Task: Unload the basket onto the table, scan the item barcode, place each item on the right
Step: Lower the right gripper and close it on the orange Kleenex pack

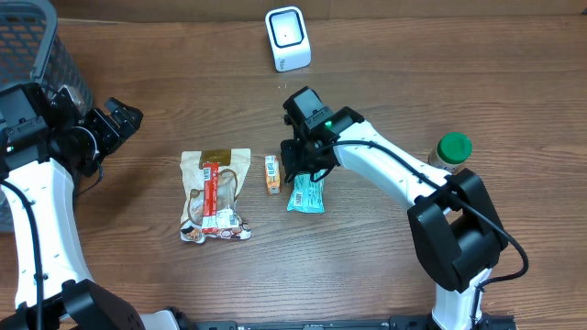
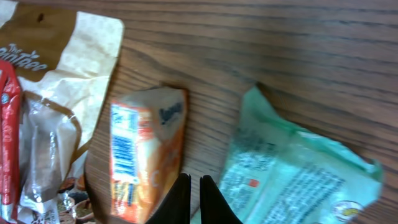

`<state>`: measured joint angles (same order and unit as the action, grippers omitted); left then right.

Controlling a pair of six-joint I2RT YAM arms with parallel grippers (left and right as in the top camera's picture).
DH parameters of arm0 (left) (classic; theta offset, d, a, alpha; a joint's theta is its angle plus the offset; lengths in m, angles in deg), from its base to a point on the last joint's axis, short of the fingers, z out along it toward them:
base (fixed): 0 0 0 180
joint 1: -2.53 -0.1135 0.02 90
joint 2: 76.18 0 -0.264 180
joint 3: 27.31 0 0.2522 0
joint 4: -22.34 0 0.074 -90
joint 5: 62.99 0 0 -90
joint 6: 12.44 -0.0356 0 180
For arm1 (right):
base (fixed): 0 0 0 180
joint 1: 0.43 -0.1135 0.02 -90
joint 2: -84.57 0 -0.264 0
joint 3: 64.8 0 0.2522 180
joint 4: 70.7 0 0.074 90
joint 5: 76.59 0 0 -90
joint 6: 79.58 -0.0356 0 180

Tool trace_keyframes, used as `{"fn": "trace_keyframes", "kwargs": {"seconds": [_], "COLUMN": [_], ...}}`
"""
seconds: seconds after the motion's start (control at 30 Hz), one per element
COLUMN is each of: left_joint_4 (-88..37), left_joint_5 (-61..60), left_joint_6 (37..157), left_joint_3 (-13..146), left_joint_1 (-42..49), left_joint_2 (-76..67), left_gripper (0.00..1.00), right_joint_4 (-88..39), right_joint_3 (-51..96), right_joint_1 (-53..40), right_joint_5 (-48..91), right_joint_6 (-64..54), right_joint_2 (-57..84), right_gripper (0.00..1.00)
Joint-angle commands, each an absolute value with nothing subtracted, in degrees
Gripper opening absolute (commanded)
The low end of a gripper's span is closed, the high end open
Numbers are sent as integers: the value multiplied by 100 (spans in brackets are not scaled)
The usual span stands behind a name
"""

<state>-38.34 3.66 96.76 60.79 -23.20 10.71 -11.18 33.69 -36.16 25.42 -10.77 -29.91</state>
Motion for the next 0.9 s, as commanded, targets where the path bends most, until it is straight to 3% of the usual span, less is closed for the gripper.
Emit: {"fn": "trace_keyframes", "kwargs": {"seconds": [0.0, 0.87], "left_joint_4": [-3827, -3827], "left_joint_5": [366, 366], "left_joint_6": [9707, 9707], "left_joint_3": [6117, 6117], "left_joint_1": [-2327, -2327], "left_joint_2": [977, 977], "left_gripper": [99, 99], "right_joint_4": [-1210, -1275], "right_joint_3": [3338, 3327], "right_joint_1": [-3758, -3904], "right_joint_5": [2503, 2116], "right_joint_6": [-1085, -1236], "right_joint_2": [-2807, -3063], "right_gripper": [8, 8]}}
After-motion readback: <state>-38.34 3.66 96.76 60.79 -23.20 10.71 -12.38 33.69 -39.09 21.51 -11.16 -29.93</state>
